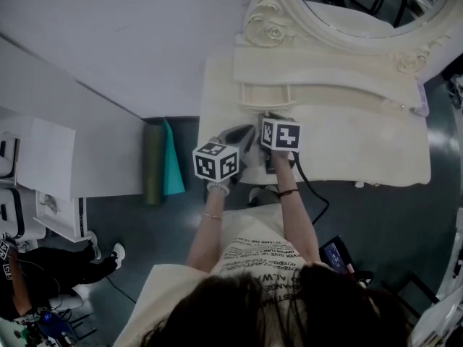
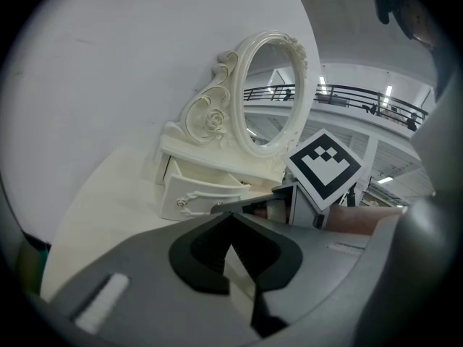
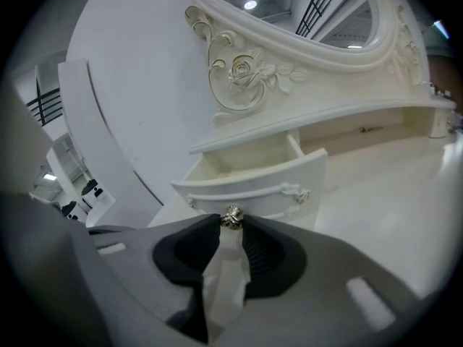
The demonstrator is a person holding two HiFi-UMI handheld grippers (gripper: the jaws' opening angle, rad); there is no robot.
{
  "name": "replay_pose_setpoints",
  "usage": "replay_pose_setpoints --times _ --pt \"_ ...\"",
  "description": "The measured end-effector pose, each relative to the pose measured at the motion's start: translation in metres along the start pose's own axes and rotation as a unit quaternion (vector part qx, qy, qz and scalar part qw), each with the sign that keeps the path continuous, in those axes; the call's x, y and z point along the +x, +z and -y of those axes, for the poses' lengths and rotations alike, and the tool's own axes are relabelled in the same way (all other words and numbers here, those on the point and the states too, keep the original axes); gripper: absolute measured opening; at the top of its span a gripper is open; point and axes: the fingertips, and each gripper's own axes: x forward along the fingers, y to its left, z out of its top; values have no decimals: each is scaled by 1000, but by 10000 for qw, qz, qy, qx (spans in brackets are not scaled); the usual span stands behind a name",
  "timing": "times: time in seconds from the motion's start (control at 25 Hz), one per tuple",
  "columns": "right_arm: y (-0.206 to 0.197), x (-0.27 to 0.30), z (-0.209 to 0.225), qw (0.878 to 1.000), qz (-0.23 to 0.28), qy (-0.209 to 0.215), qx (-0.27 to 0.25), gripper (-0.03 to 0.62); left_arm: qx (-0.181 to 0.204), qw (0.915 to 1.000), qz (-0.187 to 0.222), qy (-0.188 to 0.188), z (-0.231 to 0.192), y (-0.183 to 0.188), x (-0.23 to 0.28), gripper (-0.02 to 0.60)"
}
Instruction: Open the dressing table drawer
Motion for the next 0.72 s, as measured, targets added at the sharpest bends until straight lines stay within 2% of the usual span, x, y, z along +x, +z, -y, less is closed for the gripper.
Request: replay_pose_setpoints --times 0.48,0.72 --pt "-2 -3 -1 9999 85 -63 -36 106 25 10000 18 21 1 -3 -10 -6" --pt "-1 -6 -2 9997 224 39 -79 121 29 10000 3 -21 2 -5 -11 -6"
